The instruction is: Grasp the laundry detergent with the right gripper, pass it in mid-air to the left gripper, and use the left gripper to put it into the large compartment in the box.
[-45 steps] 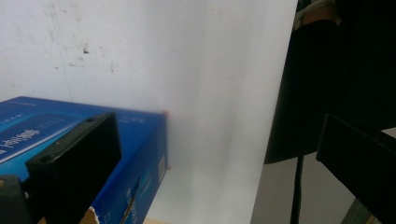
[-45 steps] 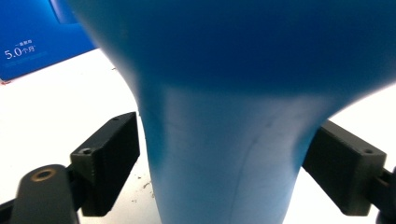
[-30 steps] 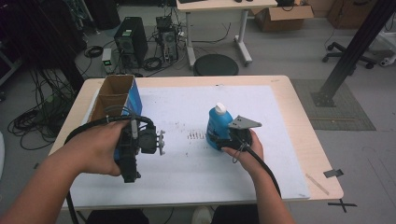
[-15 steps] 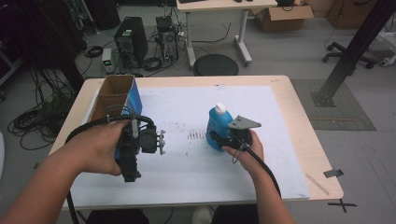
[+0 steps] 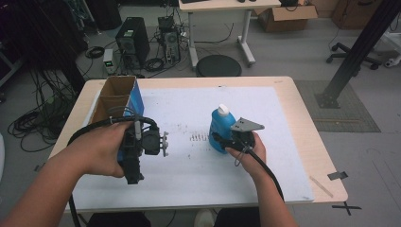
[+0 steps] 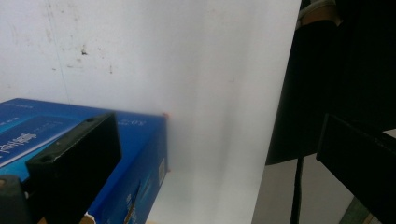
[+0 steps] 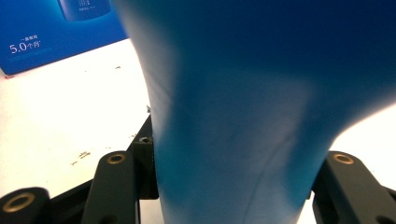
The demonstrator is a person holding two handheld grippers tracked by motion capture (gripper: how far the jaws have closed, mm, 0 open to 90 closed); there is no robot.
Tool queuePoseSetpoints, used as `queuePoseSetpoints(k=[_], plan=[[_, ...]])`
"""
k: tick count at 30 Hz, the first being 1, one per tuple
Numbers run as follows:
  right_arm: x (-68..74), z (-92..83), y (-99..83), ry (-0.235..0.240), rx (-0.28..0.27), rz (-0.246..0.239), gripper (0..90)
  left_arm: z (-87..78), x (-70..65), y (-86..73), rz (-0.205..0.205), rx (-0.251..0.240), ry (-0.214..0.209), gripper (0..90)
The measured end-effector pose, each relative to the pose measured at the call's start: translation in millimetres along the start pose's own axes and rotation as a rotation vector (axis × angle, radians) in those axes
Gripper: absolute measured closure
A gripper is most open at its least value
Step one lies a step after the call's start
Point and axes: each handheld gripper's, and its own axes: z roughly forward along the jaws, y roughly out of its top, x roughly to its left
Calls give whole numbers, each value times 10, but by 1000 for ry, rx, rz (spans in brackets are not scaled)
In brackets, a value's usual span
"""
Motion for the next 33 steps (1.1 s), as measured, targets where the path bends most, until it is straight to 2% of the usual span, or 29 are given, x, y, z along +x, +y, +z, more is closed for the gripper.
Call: queuePoseSetpoints(k=[8,13,16,18,22,26,27,28,30,33], plan=[[30,-37,49,28,2,-23,455,28,14,45,5,1,-3,6],[47,-144,174,71,-20,-48,453,7,31,73,10,6,-2,6],[66,-252,300,109,-15,-88,454,-32,50,88,9,1,4,6],[65,-273,320,119,-18,-89,453,-46,58,93,11,1,5,6],[59,-390,420,179,-32,-102,454,-71,75,103,12,-3,9,6],[109,-547,556,244,-20,-164,454,-100,96,115,12,-4,8,6],[109,-547,556,244,-20,-164,454,-100,96,115,12,-4,8,6],[129,-604,596,264,-11,-190,454,-100,103,128,13,-1,6,6],[134,-623,608,270,-7,-199,454,-99,105,140,15,3,4,6],[141,-706,645,309,1,-222,454,-108,105,164,20,2,1,6]])
